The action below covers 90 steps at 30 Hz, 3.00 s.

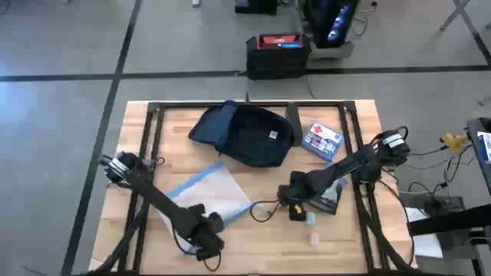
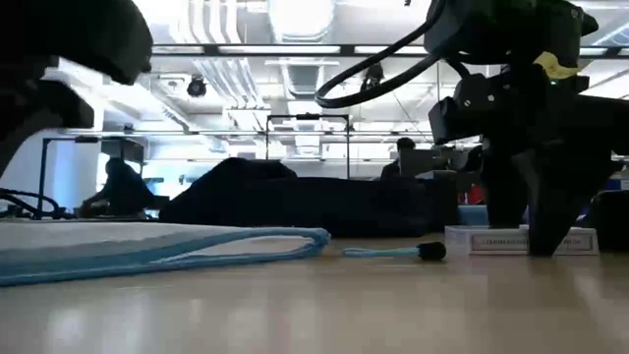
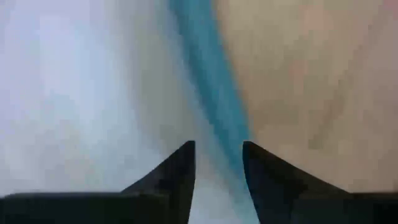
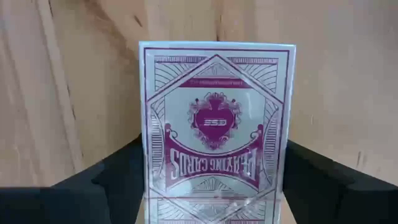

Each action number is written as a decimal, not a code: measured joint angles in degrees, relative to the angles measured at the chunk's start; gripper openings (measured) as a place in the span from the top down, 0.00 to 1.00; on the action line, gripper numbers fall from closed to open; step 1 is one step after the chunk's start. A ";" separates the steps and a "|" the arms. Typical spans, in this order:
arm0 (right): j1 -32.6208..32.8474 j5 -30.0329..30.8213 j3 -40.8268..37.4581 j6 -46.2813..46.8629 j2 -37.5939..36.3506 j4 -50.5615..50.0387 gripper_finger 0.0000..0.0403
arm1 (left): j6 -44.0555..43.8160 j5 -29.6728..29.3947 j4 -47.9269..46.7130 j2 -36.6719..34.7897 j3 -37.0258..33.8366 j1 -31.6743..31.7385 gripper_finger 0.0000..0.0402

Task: Unpack backpack
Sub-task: Put the pink play cards into the zip bag, then put the blue charger adapter into the zip bag

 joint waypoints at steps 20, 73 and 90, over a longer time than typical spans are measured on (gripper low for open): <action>0.00 0.21 -0.04 1.07 0.00 0.50 0.29 | -4.86 -1.43 7.95 -0.16 -7.72 2.43 0.58; 4.51 21.58 19.54 -22.07 13.53 28.41 0.25 | 11.91 -20.09 56.61 -16.96 -22.25 7.82 1.00; 6.00 21.65 20.98 -19.63 11.73 25.38 0.16 | 15.08 -23.56 82.66 -17.80 -41.24 7.90 1.00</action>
